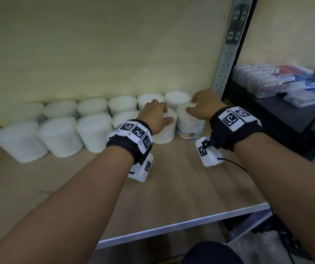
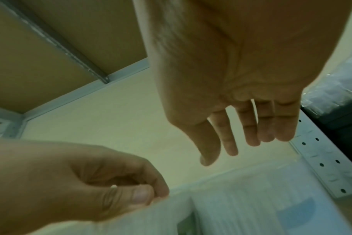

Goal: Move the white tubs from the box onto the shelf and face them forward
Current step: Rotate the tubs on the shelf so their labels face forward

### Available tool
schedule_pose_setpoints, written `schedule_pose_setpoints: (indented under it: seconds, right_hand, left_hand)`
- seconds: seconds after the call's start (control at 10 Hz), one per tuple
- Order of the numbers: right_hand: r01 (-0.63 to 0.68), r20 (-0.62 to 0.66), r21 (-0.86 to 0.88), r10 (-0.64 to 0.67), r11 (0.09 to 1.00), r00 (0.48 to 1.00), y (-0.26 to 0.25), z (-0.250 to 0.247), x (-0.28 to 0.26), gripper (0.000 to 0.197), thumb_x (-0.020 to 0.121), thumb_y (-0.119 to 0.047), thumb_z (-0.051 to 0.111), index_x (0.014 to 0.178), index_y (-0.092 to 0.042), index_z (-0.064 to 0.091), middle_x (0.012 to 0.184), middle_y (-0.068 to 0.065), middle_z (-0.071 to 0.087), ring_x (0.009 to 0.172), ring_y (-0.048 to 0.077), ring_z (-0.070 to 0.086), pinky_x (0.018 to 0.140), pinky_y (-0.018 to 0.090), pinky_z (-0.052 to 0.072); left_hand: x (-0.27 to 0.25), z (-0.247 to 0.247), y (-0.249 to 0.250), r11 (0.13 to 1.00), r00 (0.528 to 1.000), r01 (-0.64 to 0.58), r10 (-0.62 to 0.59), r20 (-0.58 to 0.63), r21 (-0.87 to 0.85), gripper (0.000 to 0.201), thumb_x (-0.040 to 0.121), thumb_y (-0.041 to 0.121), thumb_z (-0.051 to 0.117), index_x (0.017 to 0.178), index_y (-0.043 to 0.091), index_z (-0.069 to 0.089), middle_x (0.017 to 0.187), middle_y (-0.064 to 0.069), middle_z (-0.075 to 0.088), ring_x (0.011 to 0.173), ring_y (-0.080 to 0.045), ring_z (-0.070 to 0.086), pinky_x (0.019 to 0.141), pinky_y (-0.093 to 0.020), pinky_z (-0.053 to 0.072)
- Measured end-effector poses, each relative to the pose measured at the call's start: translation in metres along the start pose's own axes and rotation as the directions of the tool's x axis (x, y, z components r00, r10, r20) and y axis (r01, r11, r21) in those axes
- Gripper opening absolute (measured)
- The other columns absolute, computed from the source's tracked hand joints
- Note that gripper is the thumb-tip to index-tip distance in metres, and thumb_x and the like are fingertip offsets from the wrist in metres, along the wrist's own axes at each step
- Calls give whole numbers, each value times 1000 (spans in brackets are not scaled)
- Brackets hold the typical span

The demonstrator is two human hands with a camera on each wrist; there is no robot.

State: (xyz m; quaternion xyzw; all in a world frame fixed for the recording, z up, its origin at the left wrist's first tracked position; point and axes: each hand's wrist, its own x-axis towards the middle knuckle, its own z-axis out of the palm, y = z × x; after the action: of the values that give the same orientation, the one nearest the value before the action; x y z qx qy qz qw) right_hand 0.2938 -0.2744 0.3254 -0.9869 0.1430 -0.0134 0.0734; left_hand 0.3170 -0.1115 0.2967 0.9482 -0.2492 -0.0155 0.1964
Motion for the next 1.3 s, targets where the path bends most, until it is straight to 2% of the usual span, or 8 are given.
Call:
schedule_pose_setpoints:
  seconds: [0.1,0.2,0.4,0.6,0.7,0.8,1.0,1.3]
  right_hand:
    - [-57,63,-34,59,998,996,-5,10,0,70,89,-55,51,135,-2,45,141,22,41,131,37,38,108,42,34]
    - [-62,70,-52,65,997,995,-7,14,1,72,90,-54,50,137,0,41,144,24,35,134,38,34,108,43,33]
    - [-22,98,-53,27,998,995,-8,9,-1,69,89,-54,51,136,-3,45,140,18,44,130,34,39,109,43,36]
    - [19,178,41,-26,999,984,3,-6,-6,52,90,-28,62,139,-15,49,145,6,45,130,25,46,101,28,39]
    - [14,129,93,-26,996,991,4,-6,-6,49,87,-25,64,134,-15,54,144,6,45,131,24,45,102,27,37]
    - [-4,38,43,3,999,999,2,1,-3,55,89,-43,57,132,-8,54,140,12,49,131,29,42,113,37,31]
    - [-46,64,9,45,999,997,-5,14,3,75,83,-62,54,130,-5,51,135,17,50,128,36,43,105,42,40]
    - [82,158,-25,-77,996,984,5,-8,-4,59,91,-39,59,142,-11,45,146,8,42,132,26,44,106,33,37]
  left_hand:
    - [0,0,0,1000,1000,2,-2,1,3,45,93,37,53,128,8,50,132,-13,43,122,-28,41,100,-33,34]
    - [0,-1,1,1000,1000,1,-1,4,0,45,93,37,53,128,8,50,131,-13,44,122,-28,41,100,-34,35]
    - [0,-1,-1,1000,1000,-4,4,1,-6,45,93,37,53,127,8,50,130,-12,44,121,-28,41,100,-34,35]
    - [0,-2,1,1000,1000,-2,2,0,-1,45,93,38,53,127,9,50,131,-11,44,122,-27,41,100,-34,36]
    - [0,-2,1,1000,1000,-2,2,2,-1,45,93,38,54,126,9,50,131,-11,44,122,-27,41,99,-34,35]
    - [1,-2,0,1000,1000,0,0,3,-1,45,93,38,54,126,9,50,131,-11,44,122,-27,41,99,-34,35]
    - [1,-2,1,1000,1000,5,-5,12,6,45,93,38,53,127,9,49,131,-12,43,122,-27,41,99,-35,36]
    - [1,-2,1,1000,1000,5,-5,13,6,45,93,37,53,127,9,49,132,-12,43,122,-28,41,99,-34,35]
